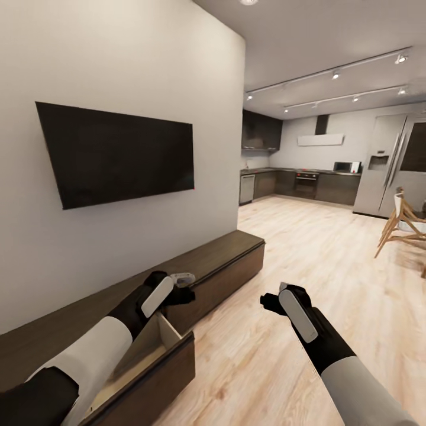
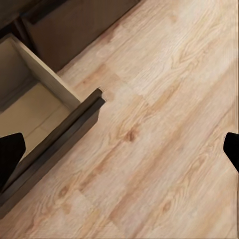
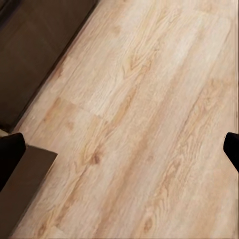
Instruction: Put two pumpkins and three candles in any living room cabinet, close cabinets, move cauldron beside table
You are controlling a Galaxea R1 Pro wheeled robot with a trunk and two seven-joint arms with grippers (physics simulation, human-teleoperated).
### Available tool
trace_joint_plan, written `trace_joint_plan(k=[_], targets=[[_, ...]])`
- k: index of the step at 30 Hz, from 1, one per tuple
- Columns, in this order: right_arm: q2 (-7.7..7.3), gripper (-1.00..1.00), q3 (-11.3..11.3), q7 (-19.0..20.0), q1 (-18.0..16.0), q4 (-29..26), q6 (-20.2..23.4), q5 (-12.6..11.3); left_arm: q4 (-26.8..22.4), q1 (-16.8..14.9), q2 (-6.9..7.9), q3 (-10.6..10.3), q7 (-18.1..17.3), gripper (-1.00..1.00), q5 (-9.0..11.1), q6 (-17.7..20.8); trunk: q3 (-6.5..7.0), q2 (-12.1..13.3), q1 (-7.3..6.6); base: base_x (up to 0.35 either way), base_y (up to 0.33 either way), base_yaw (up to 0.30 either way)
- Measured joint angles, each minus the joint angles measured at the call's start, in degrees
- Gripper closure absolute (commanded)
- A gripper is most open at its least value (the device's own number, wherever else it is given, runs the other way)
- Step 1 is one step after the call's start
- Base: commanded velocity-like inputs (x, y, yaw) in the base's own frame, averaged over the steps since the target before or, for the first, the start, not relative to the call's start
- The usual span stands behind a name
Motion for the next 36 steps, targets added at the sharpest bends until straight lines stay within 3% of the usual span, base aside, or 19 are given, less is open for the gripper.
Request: trace_joint_plan(k=[17, 23, 28, 36], targets=[[-0.04, -1.00, -0.27, -0.07, 0.03, 0.00, 0.09, 0.23, -0.44, 0.01, -0.59, -1.02, -0.01, -1.00, 0.00, -0.09, 1.27, 0.00, 0.02, 0.105, -0.248, -0.216], [-0.04, -1.00, -1.60, -0.26, -0.04, 0.00, 0.75, -0.10, -0.44, 0.01, -1.13, -1.57, 0.02, -1.00, -0.01, -0.09, 1.25, 0.01, 0.03, -0.005, -0.266, -0.076], [-0.27, -1.00, -4.18, -0.26, -0.09, 0.03, 1.06, -0.27, -0.42, 0.00, -1.21, -1.81, 0.01, -1.00, -0.01, -0.08, 0.85, 0.01, 0.03, -0.042, -0.198, -0.012], [-0.40, -1.00, -5.39, -0.26, -0.14, 0.17, 1.11, -0.24, -0.52, 0.02, -1.23, -1.90, 0.00, -1.00, -0.01, -0.64, 0.12, 0.01, 0.03, -0.009, -0.047, -0.002]])
